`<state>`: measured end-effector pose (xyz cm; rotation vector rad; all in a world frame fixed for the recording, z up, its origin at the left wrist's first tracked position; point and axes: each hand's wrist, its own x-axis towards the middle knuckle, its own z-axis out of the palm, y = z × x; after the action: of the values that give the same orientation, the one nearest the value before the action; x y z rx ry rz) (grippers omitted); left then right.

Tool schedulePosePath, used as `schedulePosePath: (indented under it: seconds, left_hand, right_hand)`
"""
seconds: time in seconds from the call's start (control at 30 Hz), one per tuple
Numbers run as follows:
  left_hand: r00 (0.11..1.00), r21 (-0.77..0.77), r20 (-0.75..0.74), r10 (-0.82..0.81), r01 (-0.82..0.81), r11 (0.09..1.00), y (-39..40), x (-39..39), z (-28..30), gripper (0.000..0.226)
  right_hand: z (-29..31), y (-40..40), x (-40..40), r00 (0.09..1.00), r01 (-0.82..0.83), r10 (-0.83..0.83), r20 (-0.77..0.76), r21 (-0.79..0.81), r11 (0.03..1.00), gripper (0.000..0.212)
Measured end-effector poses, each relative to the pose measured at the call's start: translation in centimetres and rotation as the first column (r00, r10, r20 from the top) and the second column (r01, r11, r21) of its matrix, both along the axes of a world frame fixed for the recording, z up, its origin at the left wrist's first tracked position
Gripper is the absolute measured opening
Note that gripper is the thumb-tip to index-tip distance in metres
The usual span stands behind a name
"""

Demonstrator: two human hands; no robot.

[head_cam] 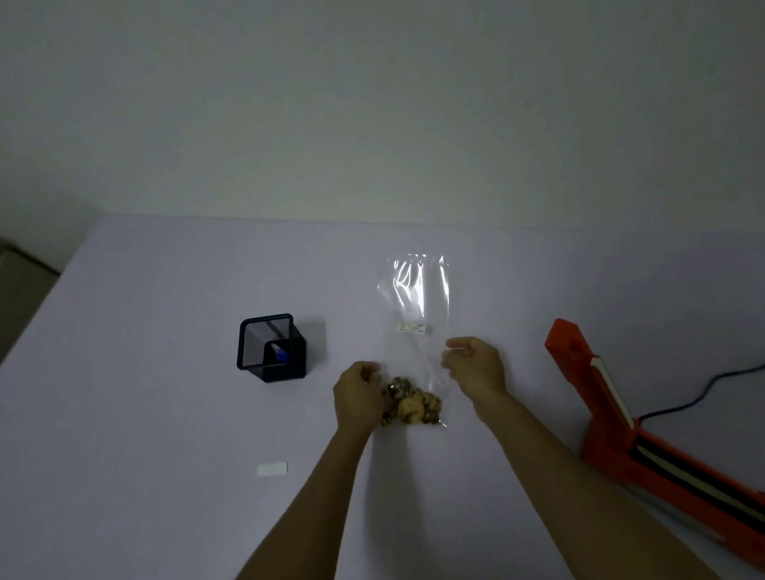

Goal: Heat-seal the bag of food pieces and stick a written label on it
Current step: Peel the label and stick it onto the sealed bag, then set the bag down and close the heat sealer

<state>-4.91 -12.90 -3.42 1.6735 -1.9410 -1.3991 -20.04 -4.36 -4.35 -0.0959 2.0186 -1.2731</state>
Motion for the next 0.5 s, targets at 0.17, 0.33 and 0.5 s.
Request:
schedulePosePath:
  seconds: [0.17,0.33,0.5]
  left_hand:
    - [0.992,-0.062,0.102,-0.08,0.086,0.994,-2.0,-1.6,0.0,0.028]
    - [0.982,-0.158,0.137,-0.133,0.155,0.975,-1.4,-1.7,0.6,0.03]
    - [0.976,-0.235,0.016,-0.219,0.216,0.948,2.3,-2.1,2.3,0.03]
  right_hand:
    - [-0.3,-0.9,-1.2,0.995,-0.093,0.093,-0.045,0.005,0.996,0.032]
    - [1.2,1.5,-0.3,0.965,-0.233,0.237,-0.11,0.05,0.971,0.046]
    - [4.5,8.2,3.7,0.902,-0.357,0.38,-0.206,0.141,0.923,0.044]
